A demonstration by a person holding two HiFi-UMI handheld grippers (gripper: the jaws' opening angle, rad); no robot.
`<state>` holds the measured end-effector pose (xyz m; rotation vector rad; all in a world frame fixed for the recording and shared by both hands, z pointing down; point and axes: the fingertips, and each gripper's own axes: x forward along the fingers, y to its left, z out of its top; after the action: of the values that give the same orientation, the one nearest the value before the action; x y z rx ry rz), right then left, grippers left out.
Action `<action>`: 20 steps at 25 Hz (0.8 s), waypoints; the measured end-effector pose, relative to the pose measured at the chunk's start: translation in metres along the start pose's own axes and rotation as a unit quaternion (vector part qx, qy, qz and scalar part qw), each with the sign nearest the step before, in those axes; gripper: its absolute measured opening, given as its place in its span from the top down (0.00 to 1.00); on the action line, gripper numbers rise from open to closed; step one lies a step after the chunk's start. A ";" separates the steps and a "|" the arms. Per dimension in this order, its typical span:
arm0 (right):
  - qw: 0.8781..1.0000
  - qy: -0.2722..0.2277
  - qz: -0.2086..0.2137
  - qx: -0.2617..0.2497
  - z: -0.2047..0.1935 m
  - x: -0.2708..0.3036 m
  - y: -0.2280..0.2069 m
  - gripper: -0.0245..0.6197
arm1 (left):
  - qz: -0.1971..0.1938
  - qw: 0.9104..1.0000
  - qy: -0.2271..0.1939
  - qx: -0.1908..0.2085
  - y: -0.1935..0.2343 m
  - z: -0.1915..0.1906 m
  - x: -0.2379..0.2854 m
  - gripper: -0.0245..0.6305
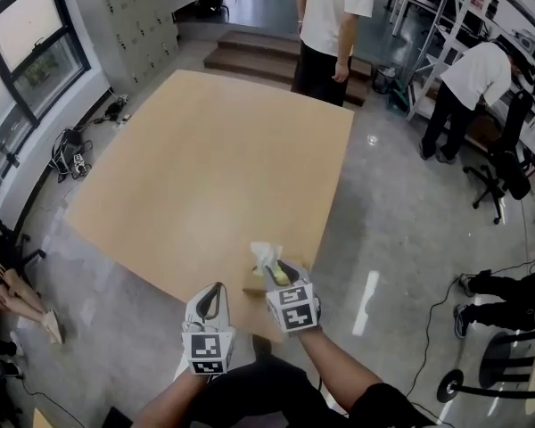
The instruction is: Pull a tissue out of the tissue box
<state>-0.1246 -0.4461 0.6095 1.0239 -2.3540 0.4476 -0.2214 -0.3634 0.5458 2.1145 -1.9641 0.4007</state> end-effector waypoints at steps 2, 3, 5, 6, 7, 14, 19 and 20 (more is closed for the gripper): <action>1.000 0.020 0.007 0.008 -0.002 0.011 -0.002 0.78 | 0.002 1.000 0.008 0.003 0.002 -0.001 0.008 0.93; 0.999 0.028 0.011 0.011 -0.003 0.015 -0.002 0.77 | 0.003 1.000 0.013 0.005 0.003 -0.002 0.013 0.93; 0.999 0.038 0.018 0.013 -0.002 0.022 0.001 0.74 | 0.005 1.000 0.020 0.009 0.006 -0.004 0.019 0.93; 0.999 0.042 0.020 0.012 -0.001 0.025 0.002 0.72 | 0.005 1.000 0.024 0.010 0.007 -0.005 0.022 0.93; 0.999 0.045 0.020 0.010 -0.001 0.028 0.004 0.71 | 0.005 1.000 0.027 0.010 0.009 -0.006 0.024 0.93; 0.997 0.067 0.018 -0.024 -0.008 0.039 0.011 0.76 | 0.003 0.999 0.037 0.003 0.010 -0.012 0.027 0.93; 0.997 0.069 0.016 -0.025 -0.011 0.036 0.015 0.95 | 0.005 0.999 0.037 -0.002 0.014 -0.012 0.020 0.93; 0.998 0.064 0.017 -0.023 -0.010 0.034 0.016 0.96 | 0.005 0.999 0.036 -0.002 0.015 -0.011 0.019 0.93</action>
<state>-0.1524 -0.4502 0.6359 0.9073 -2.2599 0.4559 -0.2352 -0.3782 0.5626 2.0586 -1.9354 0.4660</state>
